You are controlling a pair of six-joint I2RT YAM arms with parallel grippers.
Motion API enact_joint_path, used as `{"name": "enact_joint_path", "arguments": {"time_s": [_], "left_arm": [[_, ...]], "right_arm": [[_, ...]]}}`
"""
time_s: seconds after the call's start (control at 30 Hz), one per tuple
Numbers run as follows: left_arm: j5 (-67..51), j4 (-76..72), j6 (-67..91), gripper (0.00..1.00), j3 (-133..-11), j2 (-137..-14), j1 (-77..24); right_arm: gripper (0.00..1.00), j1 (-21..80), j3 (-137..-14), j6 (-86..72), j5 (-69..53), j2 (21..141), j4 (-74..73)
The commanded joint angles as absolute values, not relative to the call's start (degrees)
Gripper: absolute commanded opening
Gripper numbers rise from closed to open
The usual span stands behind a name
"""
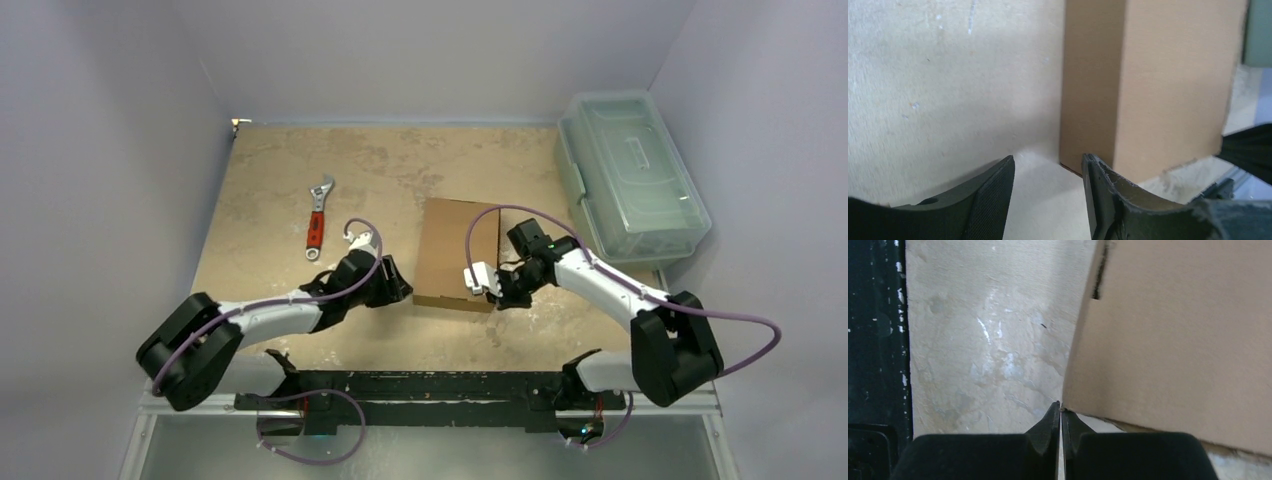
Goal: Fold the paper box
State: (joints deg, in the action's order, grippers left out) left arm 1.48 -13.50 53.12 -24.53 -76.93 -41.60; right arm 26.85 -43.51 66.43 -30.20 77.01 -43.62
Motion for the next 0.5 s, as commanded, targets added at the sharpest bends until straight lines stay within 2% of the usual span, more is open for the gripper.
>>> {"name": "enact_joint_path", "arguments": {"time_s": [0.0,0.13,0.23,0.33,0.47], "left_arm": [[4.2,-4.4,50.1,0.54,-26.3,-66.6,-43.2],[7.1,-2.0,49.7,0.69,-24.8,-58.9,-43.2],[7.2,-6.6,52.3,0.82,-21.1,-54.5,-43.2],[4.8,-15.4,54.8,0.95,-16.4,-52.3,-43.1],[0.6,-26.6,54.0,0.99,-14.1,-55.5,-42.7]], "right_arm": [[0.06,21.7,-47.5,68.9,-31.8,72.5,-45.9],[0.11,20.7,-49.2,70.6,-33.8,70.0,-49.9],[0.25,20.6,-51.1,69.5,-37.1,69.5,-49.9],[0.36,19.8,-54.5,57.7,-38.3,70.9,-42.2],[0.44,12.0,-61.9,37.9,-42.4,77.6,-33.3]]}}
